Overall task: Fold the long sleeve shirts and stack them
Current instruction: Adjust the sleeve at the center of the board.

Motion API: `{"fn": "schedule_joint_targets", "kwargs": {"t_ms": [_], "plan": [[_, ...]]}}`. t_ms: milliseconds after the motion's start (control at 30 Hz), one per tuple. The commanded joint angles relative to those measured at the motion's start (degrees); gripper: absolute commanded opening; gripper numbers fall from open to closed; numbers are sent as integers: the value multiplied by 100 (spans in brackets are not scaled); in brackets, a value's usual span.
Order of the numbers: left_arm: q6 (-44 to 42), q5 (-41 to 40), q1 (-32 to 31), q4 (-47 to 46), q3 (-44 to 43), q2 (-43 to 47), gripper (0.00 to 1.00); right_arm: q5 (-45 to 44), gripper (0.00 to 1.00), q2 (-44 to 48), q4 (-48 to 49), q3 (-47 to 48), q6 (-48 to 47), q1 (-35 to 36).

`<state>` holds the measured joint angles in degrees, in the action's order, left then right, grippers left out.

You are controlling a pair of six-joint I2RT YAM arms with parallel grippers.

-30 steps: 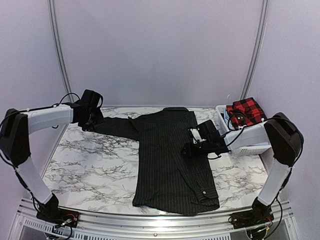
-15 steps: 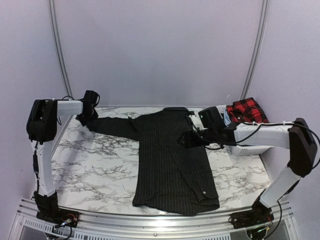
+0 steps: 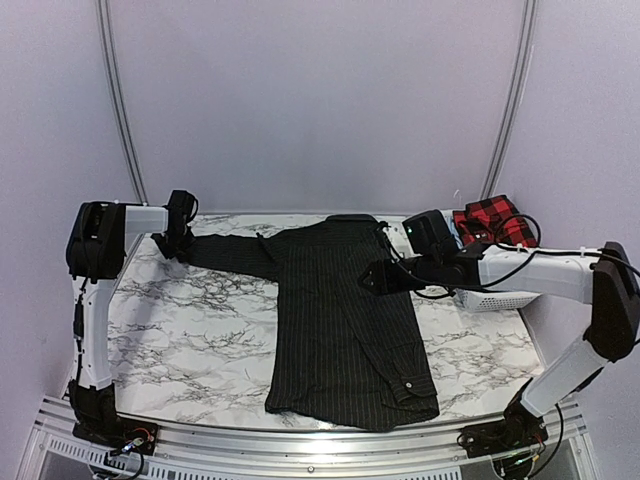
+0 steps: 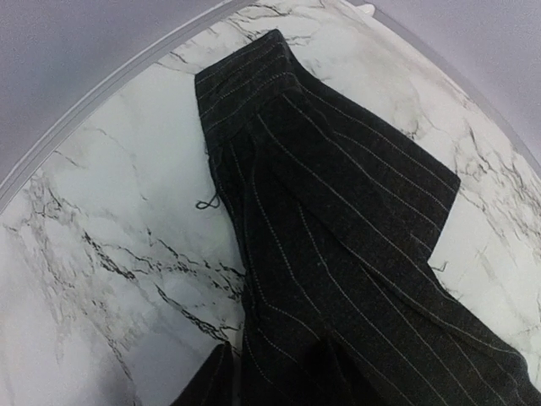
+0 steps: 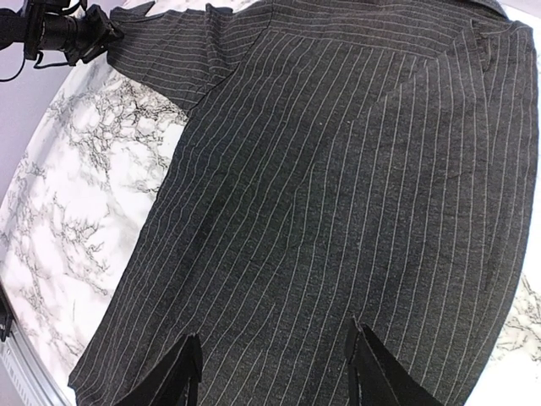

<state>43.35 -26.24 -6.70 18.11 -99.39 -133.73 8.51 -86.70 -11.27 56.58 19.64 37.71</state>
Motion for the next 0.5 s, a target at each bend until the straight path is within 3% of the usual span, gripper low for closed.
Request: {"fn": "schedule_joint_targets", "kwargs": {"t_ms": [0, 133, 200, 467], "plan": [[-19, 154, 55, 195, -103, -132, 31, 28, 54, 207, -101, -2, -29, 57], [-196, 251, 3, 174, -133, 63, 6, 28, 54, 248, -122, 16, -19, 59], [-376, 206, -101, 140, -121, 282, 1, 19, 54, 258, -113, 26, -12, 54], [-1127, -174, -1143, -77, 613, 1579, 0, -93, 54, 249, -164, 125, -65, 53]]}}
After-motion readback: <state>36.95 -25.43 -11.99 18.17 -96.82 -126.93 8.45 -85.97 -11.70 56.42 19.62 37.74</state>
